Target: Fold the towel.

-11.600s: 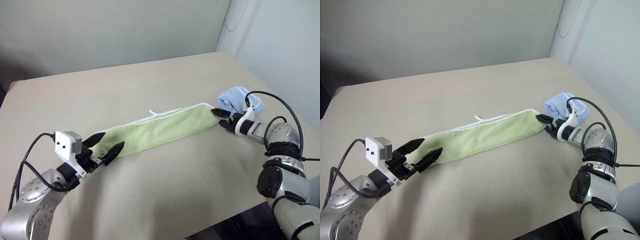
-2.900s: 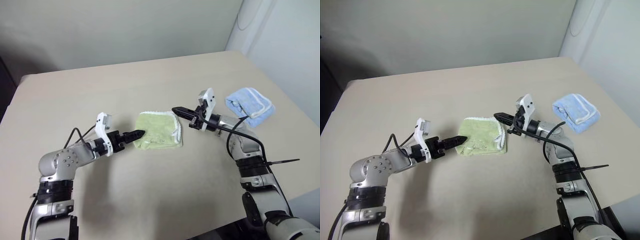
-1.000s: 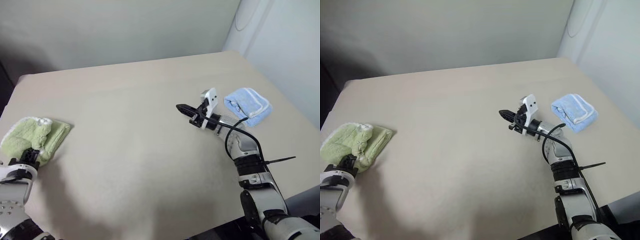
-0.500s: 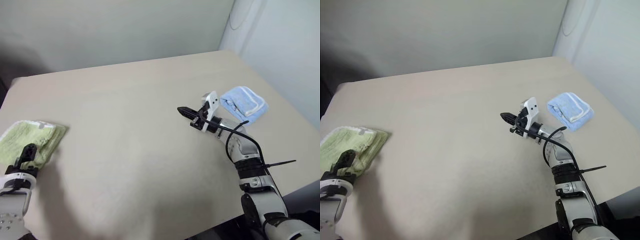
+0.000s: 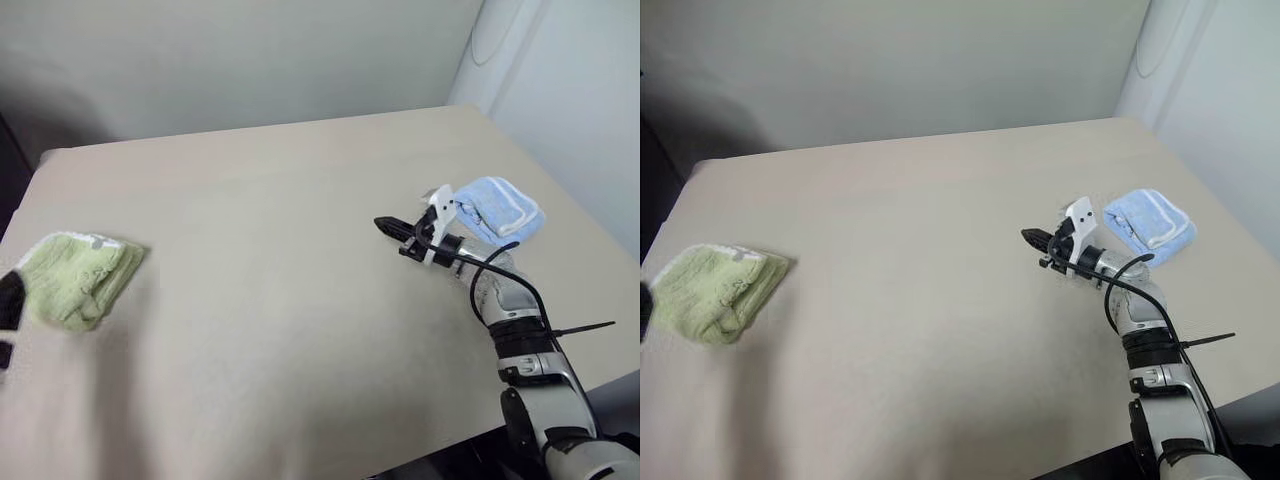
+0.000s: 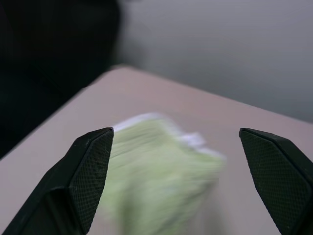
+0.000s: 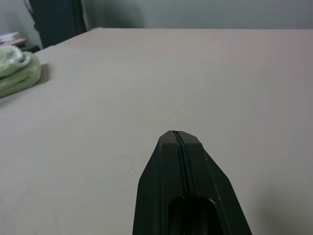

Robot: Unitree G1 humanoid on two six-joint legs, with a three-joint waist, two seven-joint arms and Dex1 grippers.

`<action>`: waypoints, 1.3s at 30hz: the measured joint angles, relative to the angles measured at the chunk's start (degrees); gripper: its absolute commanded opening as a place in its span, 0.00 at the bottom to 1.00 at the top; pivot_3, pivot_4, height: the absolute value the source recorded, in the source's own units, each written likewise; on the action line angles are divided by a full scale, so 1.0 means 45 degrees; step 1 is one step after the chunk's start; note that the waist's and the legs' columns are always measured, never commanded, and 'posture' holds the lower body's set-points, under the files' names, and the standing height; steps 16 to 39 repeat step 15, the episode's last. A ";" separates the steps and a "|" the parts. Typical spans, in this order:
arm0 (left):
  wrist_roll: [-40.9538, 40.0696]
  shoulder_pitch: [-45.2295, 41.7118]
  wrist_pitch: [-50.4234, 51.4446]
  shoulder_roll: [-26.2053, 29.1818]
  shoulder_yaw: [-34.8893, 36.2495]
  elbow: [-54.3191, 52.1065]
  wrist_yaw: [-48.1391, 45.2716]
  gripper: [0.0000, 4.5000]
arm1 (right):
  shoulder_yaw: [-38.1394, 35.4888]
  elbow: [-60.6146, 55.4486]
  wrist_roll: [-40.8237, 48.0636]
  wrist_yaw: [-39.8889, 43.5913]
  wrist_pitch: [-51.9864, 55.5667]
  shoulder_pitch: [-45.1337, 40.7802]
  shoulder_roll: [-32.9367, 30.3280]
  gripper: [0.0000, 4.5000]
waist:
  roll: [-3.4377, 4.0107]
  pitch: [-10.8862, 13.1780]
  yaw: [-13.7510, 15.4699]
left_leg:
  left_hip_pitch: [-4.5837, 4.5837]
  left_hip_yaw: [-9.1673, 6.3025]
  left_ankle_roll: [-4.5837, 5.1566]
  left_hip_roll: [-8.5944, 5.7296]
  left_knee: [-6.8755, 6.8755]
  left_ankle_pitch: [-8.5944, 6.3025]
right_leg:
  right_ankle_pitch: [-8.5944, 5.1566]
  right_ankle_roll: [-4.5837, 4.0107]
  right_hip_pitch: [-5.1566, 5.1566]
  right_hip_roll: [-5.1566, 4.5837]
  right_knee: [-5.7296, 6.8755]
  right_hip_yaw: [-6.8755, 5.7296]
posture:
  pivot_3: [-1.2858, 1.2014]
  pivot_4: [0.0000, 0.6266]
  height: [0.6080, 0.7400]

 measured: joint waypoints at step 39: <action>0.4515 -0.1495 -0.0596 -0.0767 -0.7282 0.0225 -0.1120 0.99 | -0.0022 -0.1568 -0.0161 -0.0006 0.0257 0.1692 -0.0367 0.00 | -0.0003 -0.0001 -0.0137 | -0.0019 0.0004 0.0000 0.0020 -0.0055 -0.0012 | -0.0003 -0.0007 -0.0013 0.0012 0.0013 -0.0006 | 0.52 0.24 1.00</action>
